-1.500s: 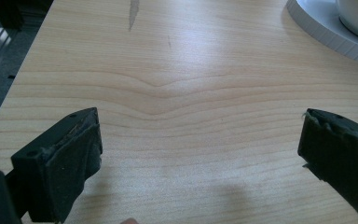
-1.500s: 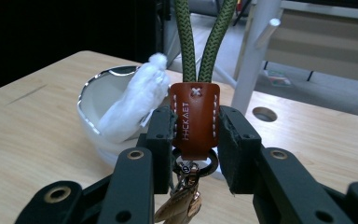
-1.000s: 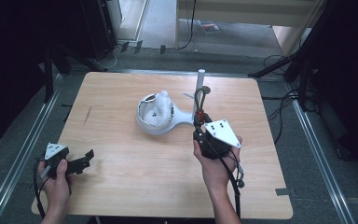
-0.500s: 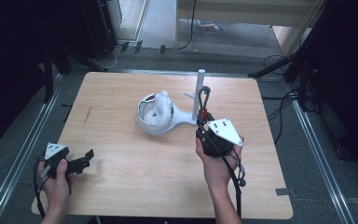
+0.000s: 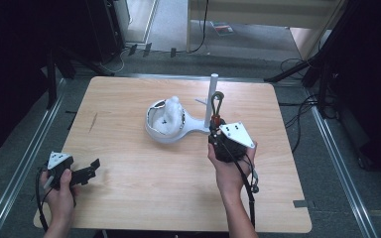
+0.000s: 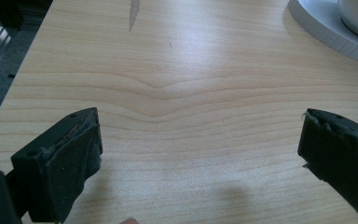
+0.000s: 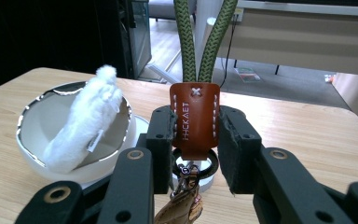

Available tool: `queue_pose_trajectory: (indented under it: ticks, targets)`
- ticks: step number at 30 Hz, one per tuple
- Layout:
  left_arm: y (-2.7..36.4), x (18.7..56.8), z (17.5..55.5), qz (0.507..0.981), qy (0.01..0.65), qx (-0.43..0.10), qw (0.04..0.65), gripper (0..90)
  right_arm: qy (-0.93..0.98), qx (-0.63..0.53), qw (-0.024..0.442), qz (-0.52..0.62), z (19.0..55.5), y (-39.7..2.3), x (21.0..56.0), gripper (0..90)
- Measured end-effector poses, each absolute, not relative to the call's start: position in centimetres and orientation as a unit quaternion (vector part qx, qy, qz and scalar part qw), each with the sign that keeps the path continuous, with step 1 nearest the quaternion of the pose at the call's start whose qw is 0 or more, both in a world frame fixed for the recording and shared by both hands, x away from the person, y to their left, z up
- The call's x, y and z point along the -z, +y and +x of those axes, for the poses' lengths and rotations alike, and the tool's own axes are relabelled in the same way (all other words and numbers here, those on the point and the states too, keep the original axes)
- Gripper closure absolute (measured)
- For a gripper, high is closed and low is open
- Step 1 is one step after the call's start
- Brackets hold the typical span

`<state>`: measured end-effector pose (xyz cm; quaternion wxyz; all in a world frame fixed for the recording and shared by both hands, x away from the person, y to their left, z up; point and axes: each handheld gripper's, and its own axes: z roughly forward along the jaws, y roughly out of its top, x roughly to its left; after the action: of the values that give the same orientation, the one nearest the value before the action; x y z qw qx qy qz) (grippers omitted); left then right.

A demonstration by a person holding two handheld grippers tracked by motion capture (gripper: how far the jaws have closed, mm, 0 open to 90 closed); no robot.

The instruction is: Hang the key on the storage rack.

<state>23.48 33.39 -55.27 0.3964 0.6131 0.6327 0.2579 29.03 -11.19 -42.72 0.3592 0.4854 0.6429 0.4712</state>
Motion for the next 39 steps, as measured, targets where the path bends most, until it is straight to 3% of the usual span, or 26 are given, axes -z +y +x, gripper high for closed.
queue_pose_trajectory:
  ticks: [39]
  targets:
    - [33.4,55.3,23.5,0.616,0.632,-0.258,0.394,0.4,0.660,-0.444,0.334,0.505,32.9,-10.8,45.5,68.4]
